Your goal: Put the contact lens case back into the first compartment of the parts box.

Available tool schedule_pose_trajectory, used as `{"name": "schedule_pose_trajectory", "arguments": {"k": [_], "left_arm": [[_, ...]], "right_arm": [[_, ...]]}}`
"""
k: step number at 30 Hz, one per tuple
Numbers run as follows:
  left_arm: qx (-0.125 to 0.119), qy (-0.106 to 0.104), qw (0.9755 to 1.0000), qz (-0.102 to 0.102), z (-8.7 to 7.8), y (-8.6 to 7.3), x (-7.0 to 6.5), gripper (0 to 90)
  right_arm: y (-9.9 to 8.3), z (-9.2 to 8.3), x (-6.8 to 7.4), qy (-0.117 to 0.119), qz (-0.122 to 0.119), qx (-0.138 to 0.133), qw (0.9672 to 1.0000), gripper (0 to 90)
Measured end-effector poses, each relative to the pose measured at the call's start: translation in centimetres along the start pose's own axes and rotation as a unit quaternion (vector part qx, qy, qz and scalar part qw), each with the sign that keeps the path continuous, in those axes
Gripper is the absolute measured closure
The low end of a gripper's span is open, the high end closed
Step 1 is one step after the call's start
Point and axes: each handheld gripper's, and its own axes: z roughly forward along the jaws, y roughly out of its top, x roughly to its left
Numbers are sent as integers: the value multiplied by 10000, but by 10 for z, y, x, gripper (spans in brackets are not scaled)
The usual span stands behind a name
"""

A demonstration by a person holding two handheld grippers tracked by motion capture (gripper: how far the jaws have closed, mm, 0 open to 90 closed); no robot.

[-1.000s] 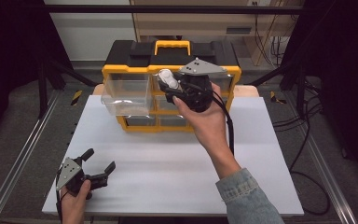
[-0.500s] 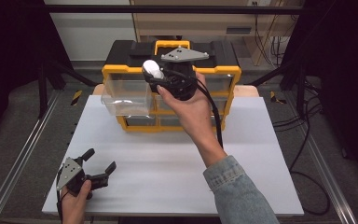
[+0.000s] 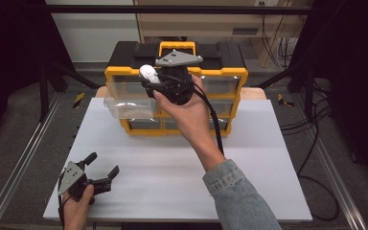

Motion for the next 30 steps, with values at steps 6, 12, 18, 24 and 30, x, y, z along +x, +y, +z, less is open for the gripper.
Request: {"name": "schedule_pose_trajectory", "arguments": {"k": [6, 12, 18, 24, 30], "left_arm": [[-7, -4, 10000, -7, 0, 0, 0, 14], [-10, -10, 10000, -6, 0, 0, 0, 14], [-12, -5, 10000, -9, 0, 0, 0, 14], [-14, -4, 10000, -8, 0, 0, 0, 14], [-6, -13, 10000, -4, 0, 0, 0, 15]], "right_arm": [[0, 3, 3, 18, -3, 22, 10000, 490], [1, 7, 7, 46, -33, 18, 10000, 489], [1, 9, 9, 48, -59, 18, 10000, 490], [2, 11, 12, 85, -67, 36, 9999, 489], [1, 14, 15, 114, -110, 85, 9998, 490]]}}
